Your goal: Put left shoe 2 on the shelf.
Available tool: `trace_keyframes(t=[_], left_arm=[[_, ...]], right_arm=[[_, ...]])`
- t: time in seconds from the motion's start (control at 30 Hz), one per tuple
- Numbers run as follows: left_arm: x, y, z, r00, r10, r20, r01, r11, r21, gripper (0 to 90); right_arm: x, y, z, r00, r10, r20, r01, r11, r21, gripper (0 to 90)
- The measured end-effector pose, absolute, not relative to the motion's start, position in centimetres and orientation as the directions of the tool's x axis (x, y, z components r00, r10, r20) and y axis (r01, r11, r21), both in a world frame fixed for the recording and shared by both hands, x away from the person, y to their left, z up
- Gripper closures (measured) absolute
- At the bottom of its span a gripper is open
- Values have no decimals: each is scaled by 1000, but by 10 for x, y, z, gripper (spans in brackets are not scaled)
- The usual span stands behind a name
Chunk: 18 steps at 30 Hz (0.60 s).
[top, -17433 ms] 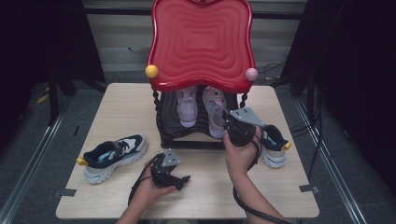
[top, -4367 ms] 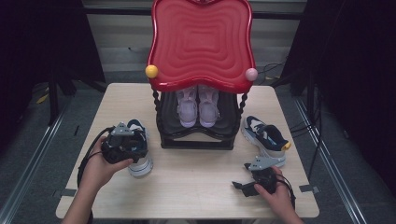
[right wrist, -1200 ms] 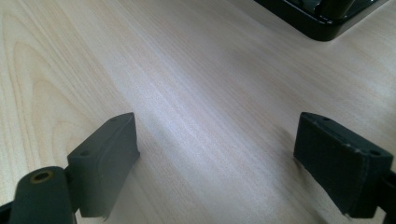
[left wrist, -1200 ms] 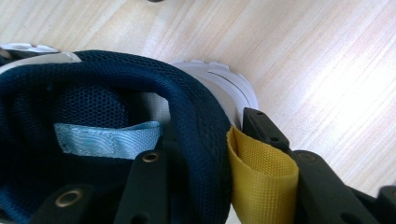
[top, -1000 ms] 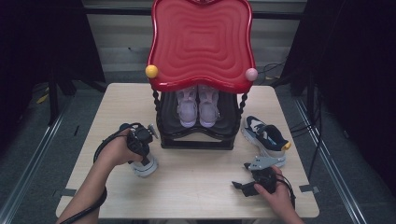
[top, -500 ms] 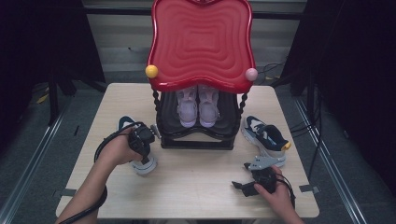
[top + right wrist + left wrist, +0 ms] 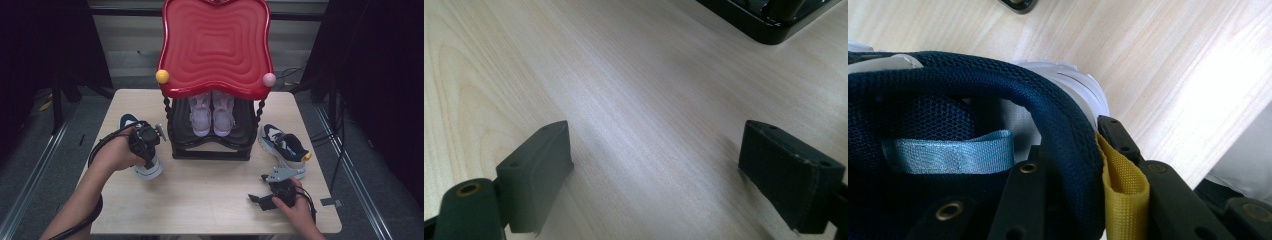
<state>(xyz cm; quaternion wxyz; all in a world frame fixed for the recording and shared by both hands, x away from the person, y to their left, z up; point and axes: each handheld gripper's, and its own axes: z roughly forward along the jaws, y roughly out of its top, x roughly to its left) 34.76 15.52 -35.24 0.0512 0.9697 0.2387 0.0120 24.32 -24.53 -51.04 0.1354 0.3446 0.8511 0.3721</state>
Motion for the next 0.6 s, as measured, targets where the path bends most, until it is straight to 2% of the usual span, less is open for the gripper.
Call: trace_keyframes(t=[0.6], left_arm=[[345, 155, -288, 882, 468, 45, 460, -878, 130, 746]], right_arm=[[243, -245, -510, -727, 686, 30, 489, 486, 724, 129]])
